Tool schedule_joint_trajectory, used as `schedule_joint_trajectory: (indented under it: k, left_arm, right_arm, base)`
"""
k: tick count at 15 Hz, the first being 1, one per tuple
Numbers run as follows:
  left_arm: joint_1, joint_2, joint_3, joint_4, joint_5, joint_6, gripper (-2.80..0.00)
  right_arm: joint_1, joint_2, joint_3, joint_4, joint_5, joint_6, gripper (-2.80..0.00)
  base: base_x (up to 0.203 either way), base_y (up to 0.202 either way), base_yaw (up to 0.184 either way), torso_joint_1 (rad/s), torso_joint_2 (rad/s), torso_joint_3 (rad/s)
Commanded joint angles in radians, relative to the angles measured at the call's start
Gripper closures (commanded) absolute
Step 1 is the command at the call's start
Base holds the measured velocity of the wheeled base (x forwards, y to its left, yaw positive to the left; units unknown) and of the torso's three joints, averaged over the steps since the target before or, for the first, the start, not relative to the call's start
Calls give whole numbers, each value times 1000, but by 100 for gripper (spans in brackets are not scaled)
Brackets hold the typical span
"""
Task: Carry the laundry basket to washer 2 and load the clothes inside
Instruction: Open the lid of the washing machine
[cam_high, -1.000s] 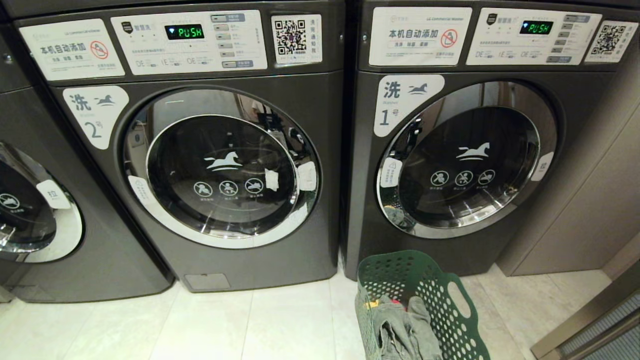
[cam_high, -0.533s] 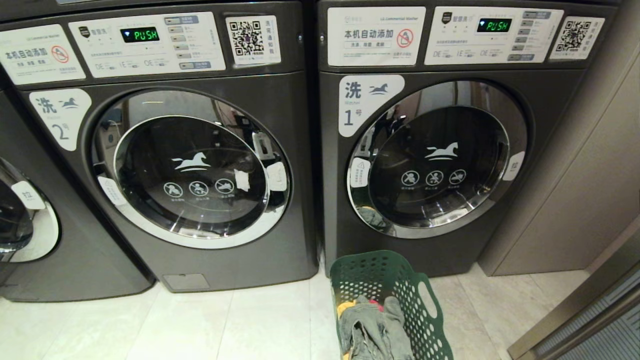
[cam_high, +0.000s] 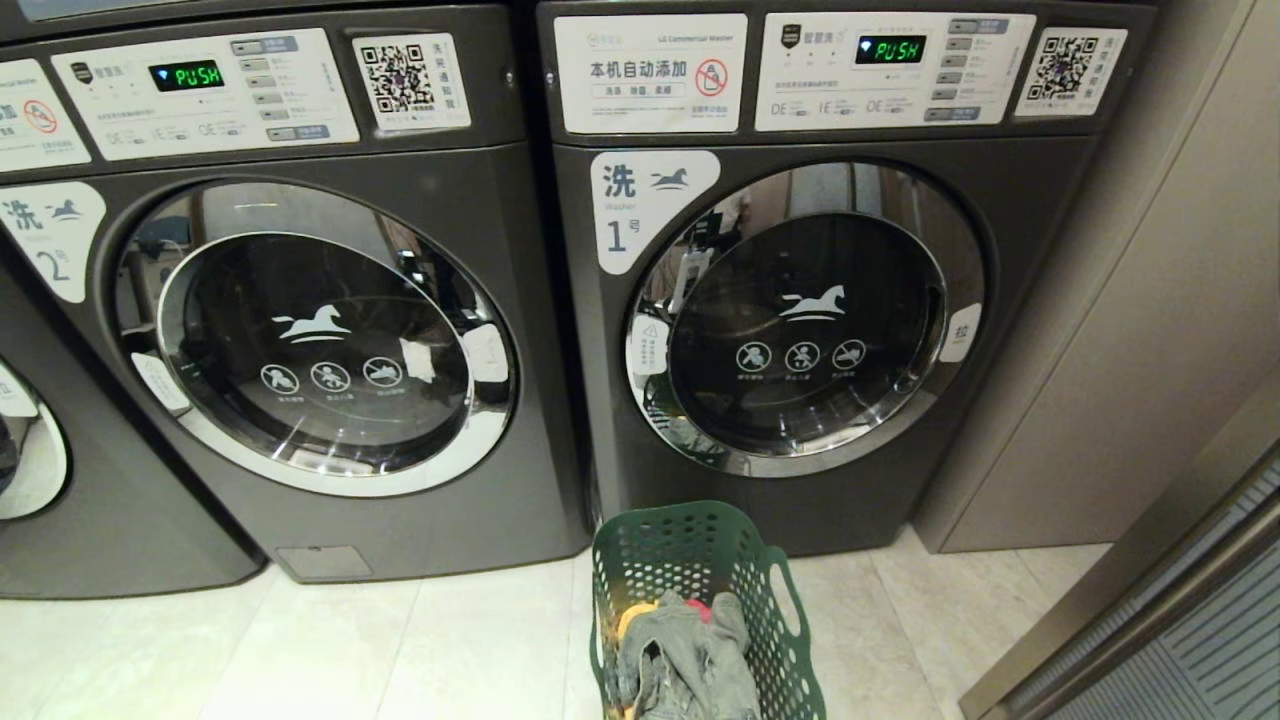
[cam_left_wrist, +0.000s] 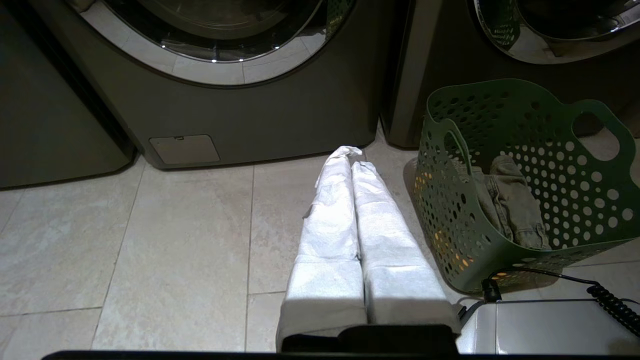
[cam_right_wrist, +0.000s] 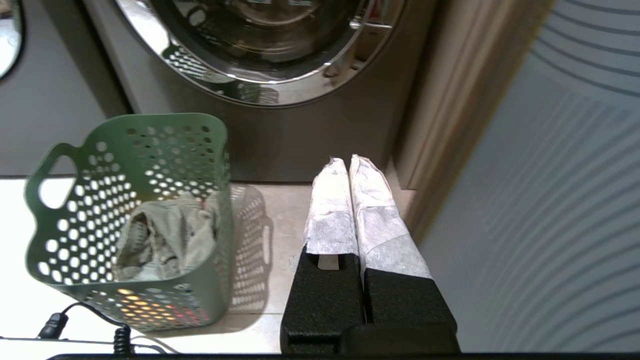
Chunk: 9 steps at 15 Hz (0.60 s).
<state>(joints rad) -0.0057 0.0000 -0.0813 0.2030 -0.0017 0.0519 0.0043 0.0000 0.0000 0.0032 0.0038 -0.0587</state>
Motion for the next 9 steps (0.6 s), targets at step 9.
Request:
schedule_joint_trajectory:
  k: [9]
  left_arm:
    - [0, 2, 1, 1, -1, 3, 0]
  right_arm:
    - [0, 2, 0, 0, 1, 0, 0]
  base:
    - [0, -50, 0, 1, 2, 2]
